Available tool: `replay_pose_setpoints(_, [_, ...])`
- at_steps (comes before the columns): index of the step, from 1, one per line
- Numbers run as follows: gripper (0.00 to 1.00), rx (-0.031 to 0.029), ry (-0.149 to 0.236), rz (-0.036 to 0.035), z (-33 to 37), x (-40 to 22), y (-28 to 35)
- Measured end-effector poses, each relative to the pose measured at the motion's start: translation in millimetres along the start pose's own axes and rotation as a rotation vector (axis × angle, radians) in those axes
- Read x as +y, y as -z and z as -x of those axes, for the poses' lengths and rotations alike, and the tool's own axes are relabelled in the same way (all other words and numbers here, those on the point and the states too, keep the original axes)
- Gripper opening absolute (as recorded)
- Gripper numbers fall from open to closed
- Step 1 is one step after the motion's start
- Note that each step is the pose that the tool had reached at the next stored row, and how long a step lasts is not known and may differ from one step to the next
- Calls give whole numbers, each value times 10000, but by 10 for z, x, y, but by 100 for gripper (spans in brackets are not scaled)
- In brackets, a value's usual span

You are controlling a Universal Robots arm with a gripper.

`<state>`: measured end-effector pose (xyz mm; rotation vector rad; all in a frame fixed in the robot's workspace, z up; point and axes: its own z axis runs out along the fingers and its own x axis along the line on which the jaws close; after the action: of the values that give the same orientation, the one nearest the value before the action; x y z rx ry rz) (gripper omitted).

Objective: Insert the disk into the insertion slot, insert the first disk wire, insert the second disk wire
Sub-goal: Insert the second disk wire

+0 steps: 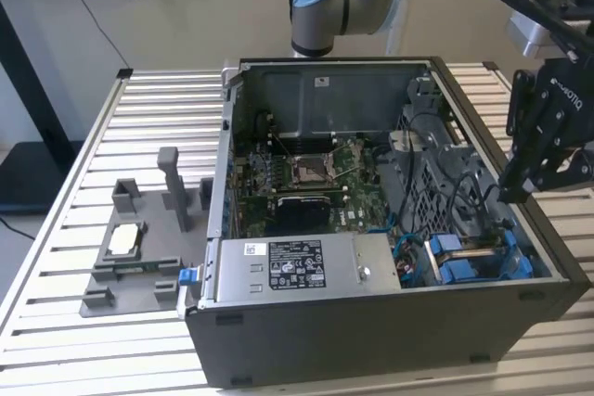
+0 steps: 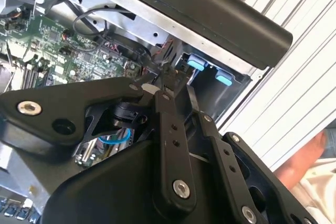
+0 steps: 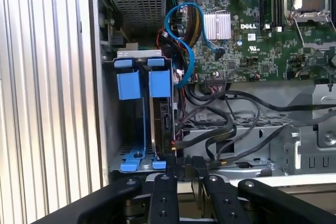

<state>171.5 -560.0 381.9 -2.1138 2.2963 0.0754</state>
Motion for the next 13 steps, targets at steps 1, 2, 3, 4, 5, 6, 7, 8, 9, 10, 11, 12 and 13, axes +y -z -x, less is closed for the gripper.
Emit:
replay_pose_setpoints(1, [27, -4, -86, -4, 0, -1, -6])
replay_pose_setpoints(2, [27, -8, -191, -9, -1, -1, -13])
replay_pose_setpoints(3, [27, -30, -292, -12, -2, -2, -25])
replay_pose_setpoints(4, [27, -72, -373, -12, -3, -2, -32])
replay_pose_setpoints(5, [27, -139, -439, -9, -3, -2, -39])
replay_pose_setpoints(6, [27, -213, -505, -4, -3, -3, -48])
replay_pose_setpoints(7, [27, -285, -566, 0, -3, -3, -56])
replay_pose_setpoints(8, [27, -368, -618, 6, -3, -4, -63])
replay_pose_setpoints(9, [27, -463, -661, 14, -4, -5, -68])
replay_pose_setpoints(10, [27, -575, -685, 25, -4, -9, -73])
replay_pose_setpoints(11, [27, -665, -691, 35, -6, -17, -76])
replay_pose_setpoints(12, [27, -720, -693, 42, -9, -28, -76])
replay_pose_setpoints(13, [27, -731, -694, 45, -16, -39, -76])
